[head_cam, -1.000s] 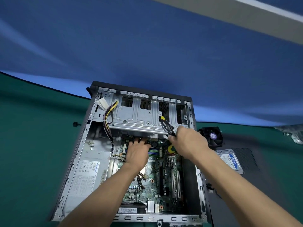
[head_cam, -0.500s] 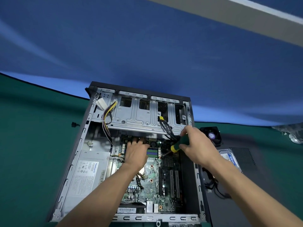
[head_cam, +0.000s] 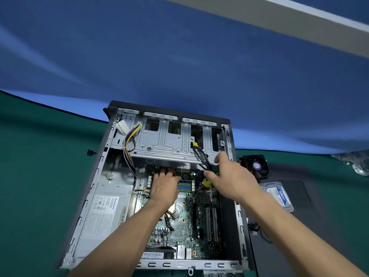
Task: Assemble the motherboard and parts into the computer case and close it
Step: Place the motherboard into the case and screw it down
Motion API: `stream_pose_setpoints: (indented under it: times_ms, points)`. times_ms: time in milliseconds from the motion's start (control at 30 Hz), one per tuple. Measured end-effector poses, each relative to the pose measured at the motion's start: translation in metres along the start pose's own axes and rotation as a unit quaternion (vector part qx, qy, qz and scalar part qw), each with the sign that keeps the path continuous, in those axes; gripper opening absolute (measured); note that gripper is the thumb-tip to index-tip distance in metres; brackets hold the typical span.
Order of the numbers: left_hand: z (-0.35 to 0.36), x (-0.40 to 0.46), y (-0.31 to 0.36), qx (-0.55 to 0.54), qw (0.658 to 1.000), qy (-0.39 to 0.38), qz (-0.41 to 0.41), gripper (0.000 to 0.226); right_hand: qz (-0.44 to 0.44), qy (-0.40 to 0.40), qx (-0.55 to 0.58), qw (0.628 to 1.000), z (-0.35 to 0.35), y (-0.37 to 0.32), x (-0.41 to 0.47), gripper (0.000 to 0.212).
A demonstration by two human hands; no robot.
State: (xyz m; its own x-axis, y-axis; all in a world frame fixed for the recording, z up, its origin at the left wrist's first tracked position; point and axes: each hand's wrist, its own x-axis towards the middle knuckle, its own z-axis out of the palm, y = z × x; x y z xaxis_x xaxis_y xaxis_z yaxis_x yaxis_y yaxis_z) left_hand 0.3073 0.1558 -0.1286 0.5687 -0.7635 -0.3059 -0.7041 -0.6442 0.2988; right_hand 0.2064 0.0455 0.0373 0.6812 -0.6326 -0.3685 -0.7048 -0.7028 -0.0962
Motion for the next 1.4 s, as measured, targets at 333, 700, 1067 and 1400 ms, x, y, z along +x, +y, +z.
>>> stream_pose_setpoints:
  times_ms: [333, 700, 1067, 1400]
  points:
    - [-0.001, -0.001, 0.0, 0.003, 1.0, -0.001, 0.001, 0.052, 0.019, -0.069, 0.055, 0.996, -0.008, -0.003, 0.003, 0.03]
    - [0.0, 0.0, -0.001, -0.005, 1.0, 0.002, -0.001, 0.053, 0.021, 0.008, -0.079, 0.997, -0.007, -0.023, 0.01, 0.031]
    - [0.0, 0.0, 0.0, -0.015, 1.0, 0.001, -0.006, 0.051, 0.048, 0.025, -0.068, 0.996, -0.004, -0.014, 0.006, 0.049]
    - [-0.001, 0.0, -0.001, -0.016, 1.0, 0.005, -0.007, 0.05, 0.017, -0.05, -0.006, 0.999, -0.007, -0.017, 0.004, 0.033]
